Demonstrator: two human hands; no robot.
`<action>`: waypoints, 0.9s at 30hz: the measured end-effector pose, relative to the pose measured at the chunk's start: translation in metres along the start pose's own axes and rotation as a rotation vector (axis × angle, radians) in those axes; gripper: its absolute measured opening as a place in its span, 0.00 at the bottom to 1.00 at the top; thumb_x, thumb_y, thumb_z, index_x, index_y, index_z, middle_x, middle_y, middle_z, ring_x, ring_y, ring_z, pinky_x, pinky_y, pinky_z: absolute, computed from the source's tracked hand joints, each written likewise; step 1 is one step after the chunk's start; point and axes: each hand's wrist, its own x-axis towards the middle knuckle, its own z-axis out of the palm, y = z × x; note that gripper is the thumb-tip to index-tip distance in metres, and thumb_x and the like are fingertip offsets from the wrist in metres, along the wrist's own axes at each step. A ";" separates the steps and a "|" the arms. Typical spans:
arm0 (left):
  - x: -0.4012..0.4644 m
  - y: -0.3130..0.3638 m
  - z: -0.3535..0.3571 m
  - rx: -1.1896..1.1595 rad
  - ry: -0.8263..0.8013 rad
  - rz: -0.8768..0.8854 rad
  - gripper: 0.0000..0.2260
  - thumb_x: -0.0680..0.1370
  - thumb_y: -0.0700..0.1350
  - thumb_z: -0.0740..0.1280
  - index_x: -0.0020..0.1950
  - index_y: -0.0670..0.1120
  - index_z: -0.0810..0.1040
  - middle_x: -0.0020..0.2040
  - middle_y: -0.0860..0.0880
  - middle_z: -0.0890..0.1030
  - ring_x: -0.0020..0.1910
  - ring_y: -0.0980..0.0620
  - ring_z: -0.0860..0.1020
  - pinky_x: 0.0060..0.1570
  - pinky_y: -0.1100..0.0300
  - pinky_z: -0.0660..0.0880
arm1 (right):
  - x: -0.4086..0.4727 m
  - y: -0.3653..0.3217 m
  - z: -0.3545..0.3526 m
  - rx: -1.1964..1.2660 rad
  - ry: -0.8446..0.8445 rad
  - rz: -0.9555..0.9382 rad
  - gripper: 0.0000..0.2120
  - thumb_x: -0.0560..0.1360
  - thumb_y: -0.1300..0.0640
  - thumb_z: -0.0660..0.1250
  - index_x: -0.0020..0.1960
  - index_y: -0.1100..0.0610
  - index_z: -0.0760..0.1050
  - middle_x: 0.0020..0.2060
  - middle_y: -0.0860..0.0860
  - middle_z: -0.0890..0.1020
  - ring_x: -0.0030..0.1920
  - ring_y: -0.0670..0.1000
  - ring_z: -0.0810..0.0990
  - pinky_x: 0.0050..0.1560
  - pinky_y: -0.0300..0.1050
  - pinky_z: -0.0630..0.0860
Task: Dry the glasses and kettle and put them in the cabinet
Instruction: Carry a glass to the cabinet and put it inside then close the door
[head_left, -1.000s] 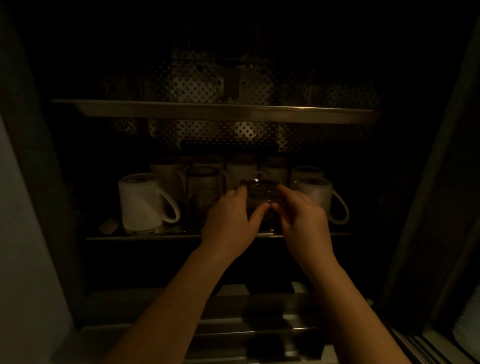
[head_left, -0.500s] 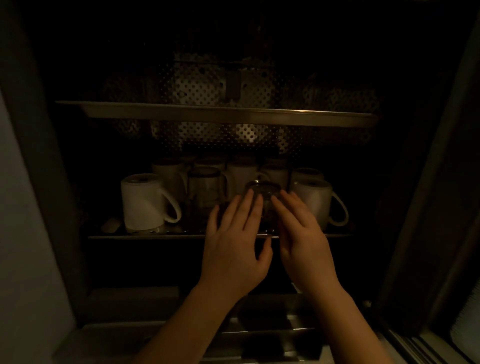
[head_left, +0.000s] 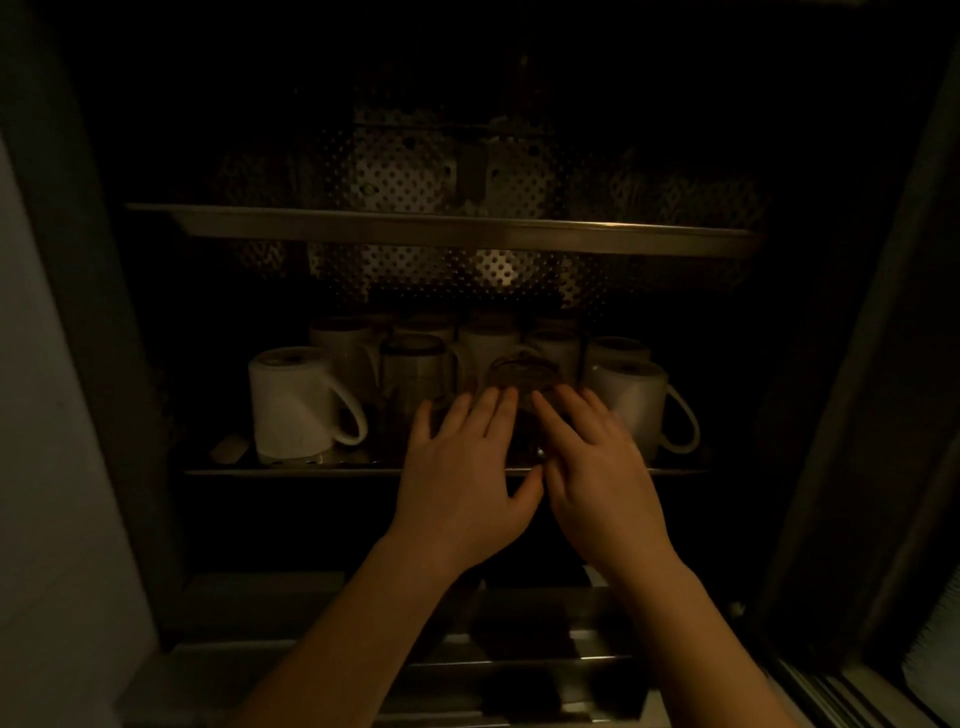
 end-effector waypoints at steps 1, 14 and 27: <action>0.000 0.000 0.000 0.000 -0.001 0.002 0.38 0.71 0.65 0.39 0.79 0.51 0.47 0.79 0.52 0.54 0.77 0.51 0.52 0.74 0.46 0.45 | 0.001 0.000 -0.001 -0.004 -0.021 0.004 0.27 0.75 0.54 0.55 0.75 0.49 0.61 0.73 0.52 0.65 0.75 0.55 0.59 0.73 0.55 0.58; -0.016 0.004 -0.005 -0.106 0.103 -0.052 0.35 0.74 0.63 0.45 0.79 0.49 0.53 0.79 0.50 0.56 0.77 0.52 0.51 0.75 0.48 0.47 | -0.010 -0.011 -0.011 0.097 -0.001 0.031 0.25 0.78 0.59 0.62 0.74 0.54 0.64 0.73 0.52 0.65 0.75 0.51 0.56 0.74 0.52 0.58; -0.084 0.009 -0.037 -0.108 0.230 -0.293 0.31 0.76 0.62 0.50 0.74 0.46 0.66 0.74 0.47 0.67 0.74 0.48 0.62 0.72 0.44 0.60 | -0.050 -0.053 -0.025 0.269 0.043 -0.025 0.18 0.79 0.53 0.60 0.68 0.54 0.72 0.64 0.51 0.75 0.66 0.51 0.69 0.65 0.51 0.70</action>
